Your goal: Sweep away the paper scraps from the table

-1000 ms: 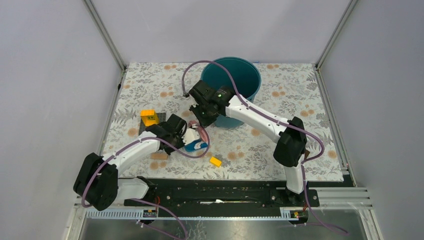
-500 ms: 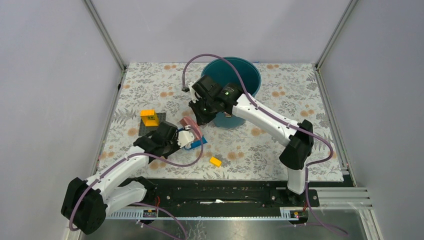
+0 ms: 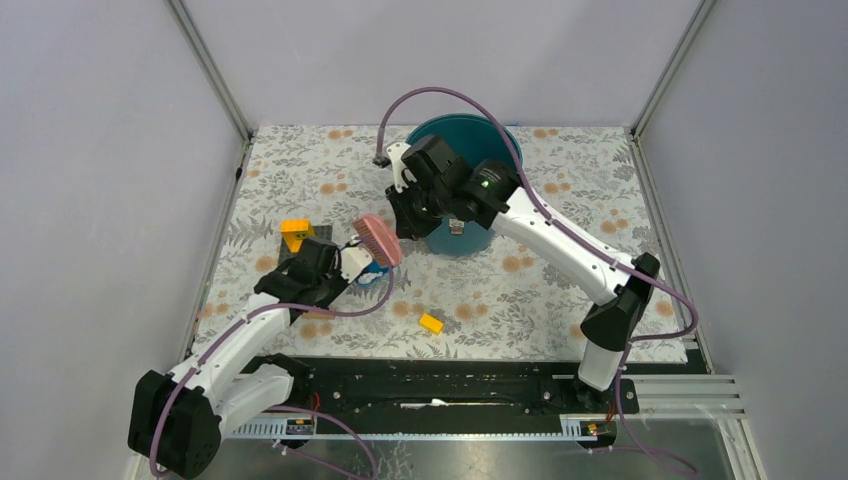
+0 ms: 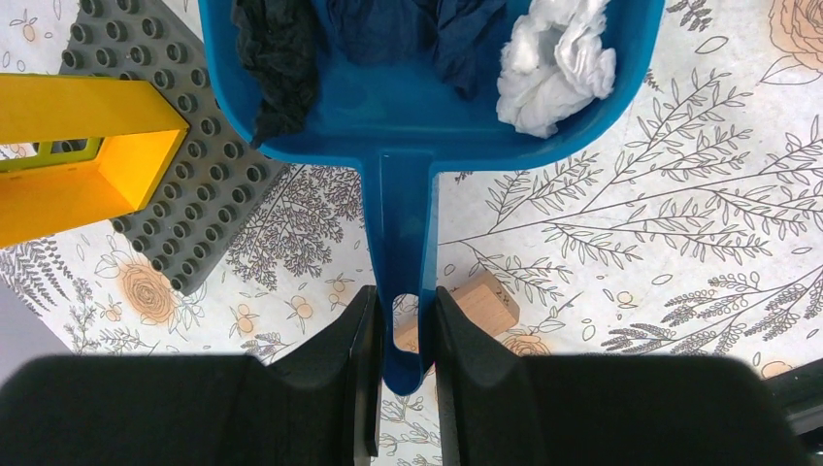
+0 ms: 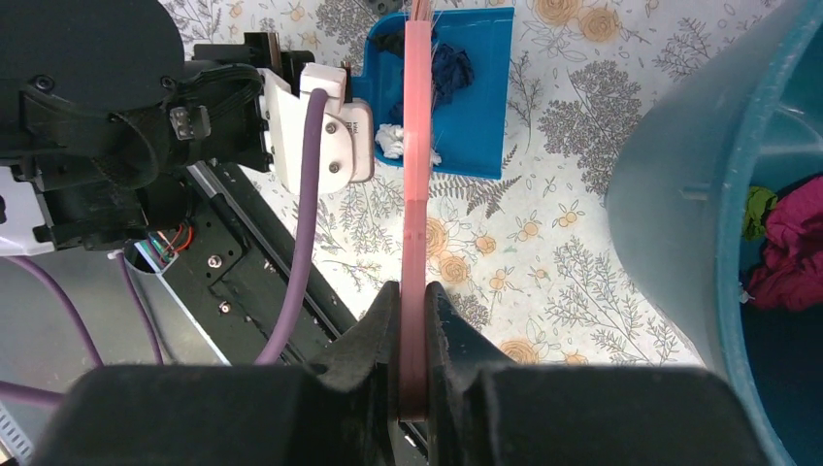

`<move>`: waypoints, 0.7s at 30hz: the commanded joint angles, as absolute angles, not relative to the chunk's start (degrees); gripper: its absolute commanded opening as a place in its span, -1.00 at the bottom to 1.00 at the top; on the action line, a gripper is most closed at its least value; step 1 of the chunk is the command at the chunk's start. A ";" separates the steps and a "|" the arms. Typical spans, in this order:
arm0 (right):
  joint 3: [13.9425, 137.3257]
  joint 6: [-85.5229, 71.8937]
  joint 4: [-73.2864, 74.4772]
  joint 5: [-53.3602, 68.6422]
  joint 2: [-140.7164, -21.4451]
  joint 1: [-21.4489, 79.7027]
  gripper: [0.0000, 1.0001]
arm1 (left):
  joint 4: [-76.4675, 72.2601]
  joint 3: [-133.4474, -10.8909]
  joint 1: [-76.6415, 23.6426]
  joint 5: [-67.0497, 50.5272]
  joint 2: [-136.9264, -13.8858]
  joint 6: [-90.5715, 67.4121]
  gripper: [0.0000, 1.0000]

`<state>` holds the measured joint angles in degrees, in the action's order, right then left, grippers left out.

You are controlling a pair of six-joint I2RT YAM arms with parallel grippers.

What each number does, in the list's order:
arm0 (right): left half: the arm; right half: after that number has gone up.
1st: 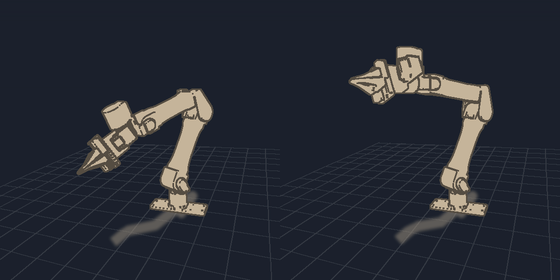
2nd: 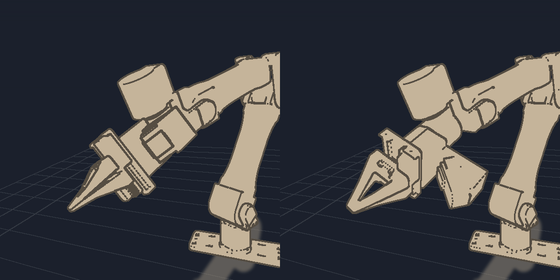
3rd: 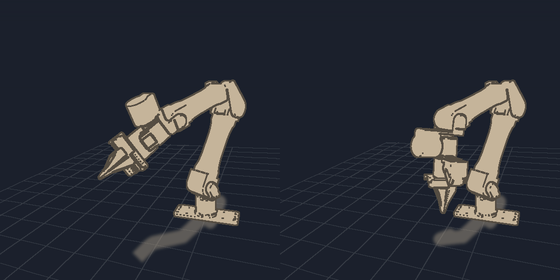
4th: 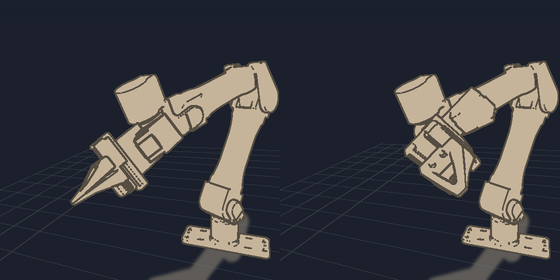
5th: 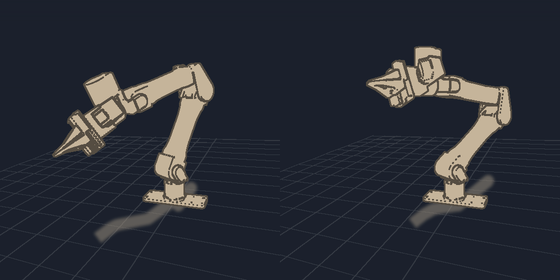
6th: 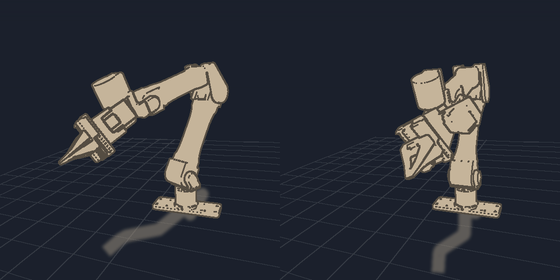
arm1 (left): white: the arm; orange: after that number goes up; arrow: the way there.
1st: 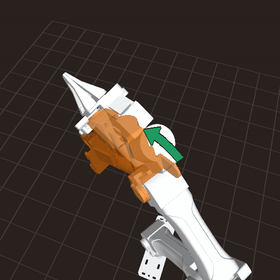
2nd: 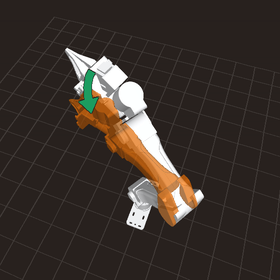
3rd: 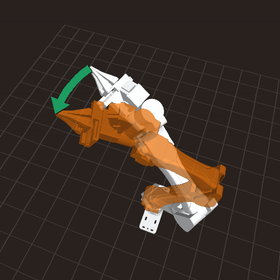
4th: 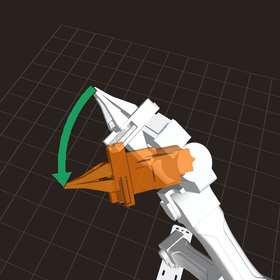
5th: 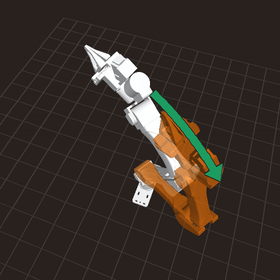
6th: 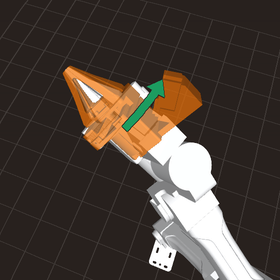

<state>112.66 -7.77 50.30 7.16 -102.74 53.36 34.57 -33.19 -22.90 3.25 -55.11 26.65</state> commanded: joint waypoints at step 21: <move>140.98 4.72 48.96 1.22 -100.98 40.73 -1.00 | 45.39 -56.48 -19.81 4.12 -54.56 24.56 -1.00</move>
<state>141.34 -5.85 49.43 7.66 -101.21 44.66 43.83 -48.21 -20.97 3.60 -52.45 27.03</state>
